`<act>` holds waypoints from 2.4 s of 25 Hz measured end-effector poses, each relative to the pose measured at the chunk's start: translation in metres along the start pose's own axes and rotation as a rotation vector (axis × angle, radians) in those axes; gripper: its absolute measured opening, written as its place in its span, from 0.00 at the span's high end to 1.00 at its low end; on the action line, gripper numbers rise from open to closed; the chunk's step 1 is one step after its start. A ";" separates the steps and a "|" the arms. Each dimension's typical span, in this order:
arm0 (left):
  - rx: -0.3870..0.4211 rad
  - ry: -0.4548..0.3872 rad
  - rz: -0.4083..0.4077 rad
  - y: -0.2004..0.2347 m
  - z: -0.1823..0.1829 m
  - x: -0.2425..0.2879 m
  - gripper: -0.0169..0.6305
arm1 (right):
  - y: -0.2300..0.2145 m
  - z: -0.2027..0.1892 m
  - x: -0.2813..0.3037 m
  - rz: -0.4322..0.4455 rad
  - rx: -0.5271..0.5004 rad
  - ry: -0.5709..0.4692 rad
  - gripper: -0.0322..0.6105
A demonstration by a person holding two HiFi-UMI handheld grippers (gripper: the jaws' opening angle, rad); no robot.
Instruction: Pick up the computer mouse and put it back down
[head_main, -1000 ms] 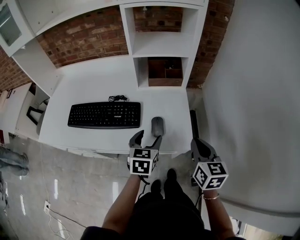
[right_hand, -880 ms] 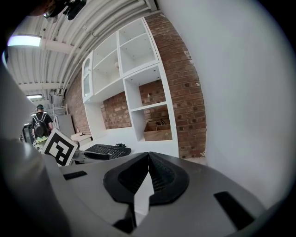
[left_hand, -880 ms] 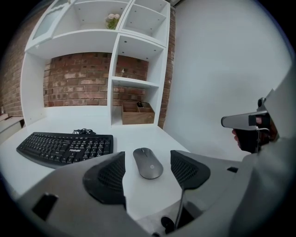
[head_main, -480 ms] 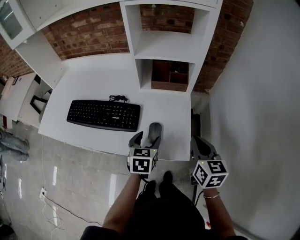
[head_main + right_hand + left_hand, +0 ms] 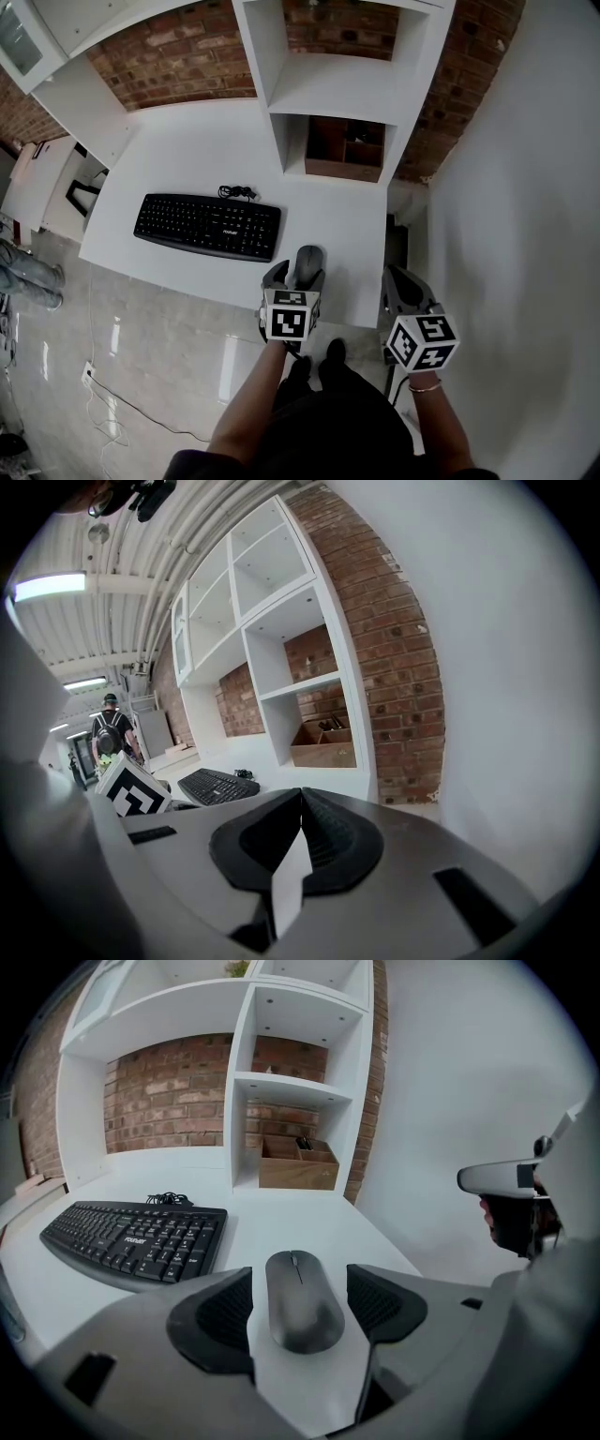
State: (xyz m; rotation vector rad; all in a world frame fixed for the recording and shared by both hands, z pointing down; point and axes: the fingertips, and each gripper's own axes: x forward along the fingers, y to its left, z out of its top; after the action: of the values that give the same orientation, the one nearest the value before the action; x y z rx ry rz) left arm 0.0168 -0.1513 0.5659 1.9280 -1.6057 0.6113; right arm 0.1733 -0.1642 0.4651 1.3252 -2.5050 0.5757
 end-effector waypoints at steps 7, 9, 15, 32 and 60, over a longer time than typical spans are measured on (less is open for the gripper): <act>-0.009 0.046 0.023 0.000 -0.010 0.016 0.51 | -0.011 -0.002 0.007 0.004 0.003 0.017 0.94; -0.014 0.063 0.018 -0.001 -0.016 0.023 0.51 | -0.013 -0.003 0.008 0.003 0.005 0.022 0.94; -0.001 0.079 0.029 -0.001 -0.019 0.033 0.51 | -0.016 -0.005 0.010 0.007 0.007 0.029 0.94; 0.010 0.113 0.063 -0.002 -0.022 0.048 0.51 | -0.029 -0.003 0.020 0.009 0.012 0.039 0.94; -0.026 0.065 0.153 0.037 0.007 0.009 0.51 | -0.005 0.008 0.039 0.146 -0.041 0.036 0.94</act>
State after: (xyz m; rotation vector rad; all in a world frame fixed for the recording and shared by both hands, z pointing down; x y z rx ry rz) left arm -0.0182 -0.1675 0.5708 1.7600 -1.7220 0.7036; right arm 0.1555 -0.1993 0.4748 1.1138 -2.5848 0.5700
